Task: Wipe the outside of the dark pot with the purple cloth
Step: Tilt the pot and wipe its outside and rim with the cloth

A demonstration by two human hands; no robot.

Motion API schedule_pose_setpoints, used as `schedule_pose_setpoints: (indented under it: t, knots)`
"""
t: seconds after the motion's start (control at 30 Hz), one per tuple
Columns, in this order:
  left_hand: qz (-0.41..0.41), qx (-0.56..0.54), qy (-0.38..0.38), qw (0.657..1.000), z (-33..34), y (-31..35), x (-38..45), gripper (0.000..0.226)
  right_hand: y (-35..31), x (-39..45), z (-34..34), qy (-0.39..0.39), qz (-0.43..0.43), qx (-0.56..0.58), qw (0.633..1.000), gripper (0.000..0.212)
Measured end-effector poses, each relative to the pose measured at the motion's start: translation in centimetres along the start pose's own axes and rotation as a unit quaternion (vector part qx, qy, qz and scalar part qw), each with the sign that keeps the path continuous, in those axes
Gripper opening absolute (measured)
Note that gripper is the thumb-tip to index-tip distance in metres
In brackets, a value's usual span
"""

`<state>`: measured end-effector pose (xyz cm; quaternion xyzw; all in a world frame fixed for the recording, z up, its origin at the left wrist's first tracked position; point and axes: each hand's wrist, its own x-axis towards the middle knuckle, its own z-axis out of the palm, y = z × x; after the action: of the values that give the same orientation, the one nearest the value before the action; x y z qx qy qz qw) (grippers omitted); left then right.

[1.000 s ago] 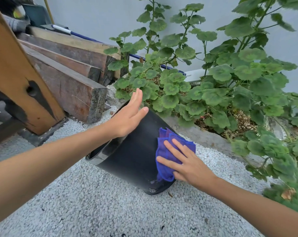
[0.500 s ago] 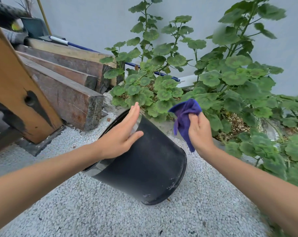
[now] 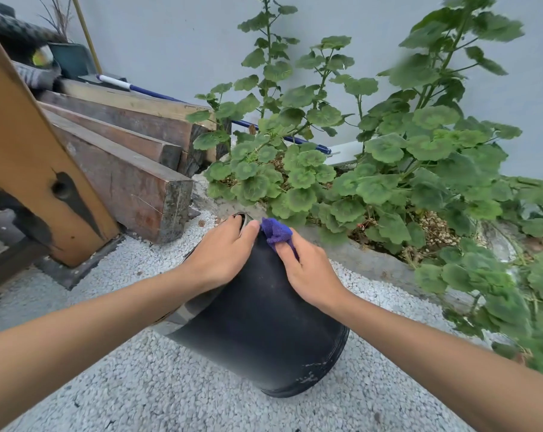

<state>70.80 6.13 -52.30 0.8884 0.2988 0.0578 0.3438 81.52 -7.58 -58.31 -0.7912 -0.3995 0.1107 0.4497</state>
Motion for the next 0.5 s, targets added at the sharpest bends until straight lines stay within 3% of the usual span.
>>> schedule_pose_setpoints:
  t: [0.27,0.5]
  knots:
    - [-0.032,0.119,0.083,0.989,1.3,3.9,0.5,0.034,-0.7,-1.4,-0.2,0.025,0.023,0.012,0.999,0.022]
    - [-0.072,-0.015,0.066,0.995,0.2,3.4,0.1,0.04,-1.9,-1.7,-0.8,0.099,0.09,0.107,0.985,0.021]
